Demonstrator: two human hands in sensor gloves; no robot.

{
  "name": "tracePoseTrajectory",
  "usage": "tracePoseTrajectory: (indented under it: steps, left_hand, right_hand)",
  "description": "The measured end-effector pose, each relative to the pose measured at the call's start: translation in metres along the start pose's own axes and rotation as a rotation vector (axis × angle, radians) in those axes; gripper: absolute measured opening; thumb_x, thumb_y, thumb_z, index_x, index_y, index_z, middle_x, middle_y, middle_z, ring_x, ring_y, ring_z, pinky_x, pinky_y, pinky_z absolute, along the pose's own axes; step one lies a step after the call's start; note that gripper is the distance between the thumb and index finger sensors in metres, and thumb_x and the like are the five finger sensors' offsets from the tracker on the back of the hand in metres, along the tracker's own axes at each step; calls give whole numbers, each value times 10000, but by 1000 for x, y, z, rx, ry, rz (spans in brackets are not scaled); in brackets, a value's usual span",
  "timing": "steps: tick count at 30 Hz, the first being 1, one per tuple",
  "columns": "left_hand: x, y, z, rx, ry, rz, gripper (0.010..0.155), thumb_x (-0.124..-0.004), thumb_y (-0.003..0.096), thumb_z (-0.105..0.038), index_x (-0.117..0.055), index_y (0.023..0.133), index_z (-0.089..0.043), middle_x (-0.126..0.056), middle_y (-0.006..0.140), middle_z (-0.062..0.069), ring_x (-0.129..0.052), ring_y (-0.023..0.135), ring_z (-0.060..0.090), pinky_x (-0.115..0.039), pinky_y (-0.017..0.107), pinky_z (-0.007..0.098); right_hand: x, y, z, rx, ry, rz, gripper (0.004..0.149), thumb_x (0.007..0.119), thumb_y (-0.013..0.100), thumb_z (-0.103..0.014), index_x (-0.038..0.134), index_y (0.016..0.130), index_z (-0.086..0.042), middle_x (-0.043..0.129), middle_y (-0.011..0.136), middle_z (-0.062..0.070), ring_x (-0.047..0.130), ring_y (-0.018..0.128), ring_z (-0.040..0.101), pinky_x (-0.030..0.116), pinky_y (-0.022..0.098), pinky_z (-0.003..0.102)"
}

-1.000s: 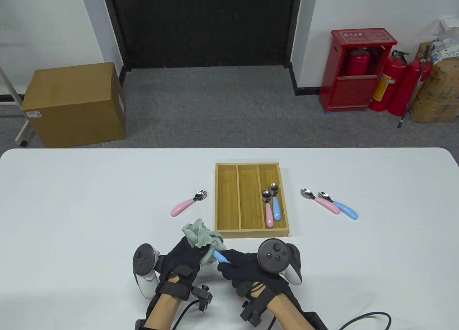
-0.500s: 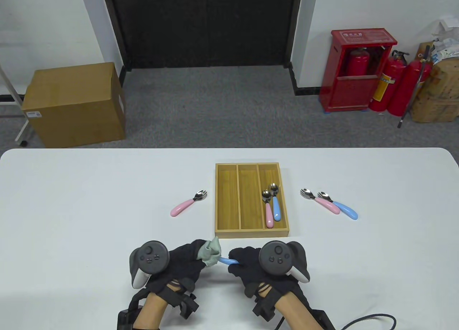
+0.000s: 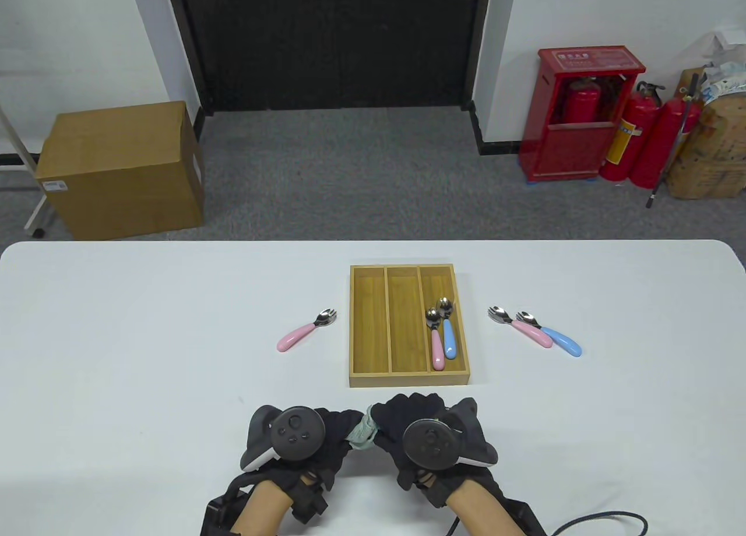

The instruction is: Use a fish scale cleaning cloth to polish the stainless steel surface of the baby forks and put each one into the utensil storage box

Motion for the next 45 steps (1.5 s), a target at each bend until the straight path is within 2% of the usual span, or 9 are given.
tracePoseTrajectory:
  steps: [7,19,22,27,31,34,37,41,45]
  left_hand:
    - [11,-2,7,8,-131,-121,549,-762,422,-459,-896,846,-137,-1088,534,34,-1091,372,228,-846,488,508]
    - [31,-17,32,141,-453,-409,511,-776,435,-487,-939,800,-169,-1115,530,44,-1128,380,218,-865,493,480]
    - [29,-15,33,134,-547,-384,508,-800,439,-469,-935,795,-132,-1114,531,71,-1126,378,243,-858,485,499]
    - [33,-16,28,136,-419,-388,497,-820,442,-460,-912,824,-155,-1113,559,39,-1133,409,225,-862,494,490]
    - [34,-21,39,193,-502,-432,492,-839,455,-435,-886,837,-128,-1097,561,11,-1127,417,219,-854,498,490]
    - [32,-24,46,226,-584,-436,498,-838,473,-443,-862,859,-130,-1081,598,18,-1113,460,234,-829,519,506]
    - [22,-21,49,224,-666,-373,545,-821,484,-473,-801,918,-145,-1043,696,25,-1086,565,255,-794,557,526]
    - [0,-16,47,186,-999,-267,592,-802,511,-465,-674,1007,-166,-949,843,29,-1016,720,264,-744,612,539]
    - [-7,-16,45,201,-1128,-268,534,-806,525,-424,-675,1006,-233,-921,860,15,-994,730,246,-731,627,534]
  right_hand:
    - [-10,-3,14,84,127,41,452,833,371,-366,851,766,-146,917,618,203,909,336,316,737,387,602]
    - [-6,-3,29,169,361,42,469,801,408,-424,860,755,-115,946,542,205,929,255,288,775,326,578]
    - [-16,-2,25,134,329,98,461,815,393,-415,874,734,-110,952,525,206,929,243,291,774,320,582]
    - [-28,-6,22,78,197,175,456,816,381,-404,873,732,-119,947,542,202,924,257,296,768,330,585]
    - [-37,-12,29,118,179,271,449,826,385,-407,874,723,-115,951,521,197,926,238,285,776,320,579]
    - [-38,-13,31,132,237,274,450,828,394,-412,876,715,-99,957,499,193,929,218,277,784,306,573]
    - [-35,-12,29,124,268,250,450,820,396,-414,871,716,-101,956,499,185,931,218,269,789,306,568]
    - [-23,-10,28,121,389,204,448,812,403,-412,865,718,-99,955,502,185,931,221,271,788,307,569]
    - [-12,-9,27,119,456,142,447,810,409,-407,863,722,-93,953,503,192,930,221,276,785,307,573]
Point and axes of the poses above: the tracker on the back of each hand, its own z axis roughly to the little-finger side, its own y axis roughly from the wrist to the fingertips, x = y × z, the point moved 4 cm from there along y, roughly from the wrist to the fingertips
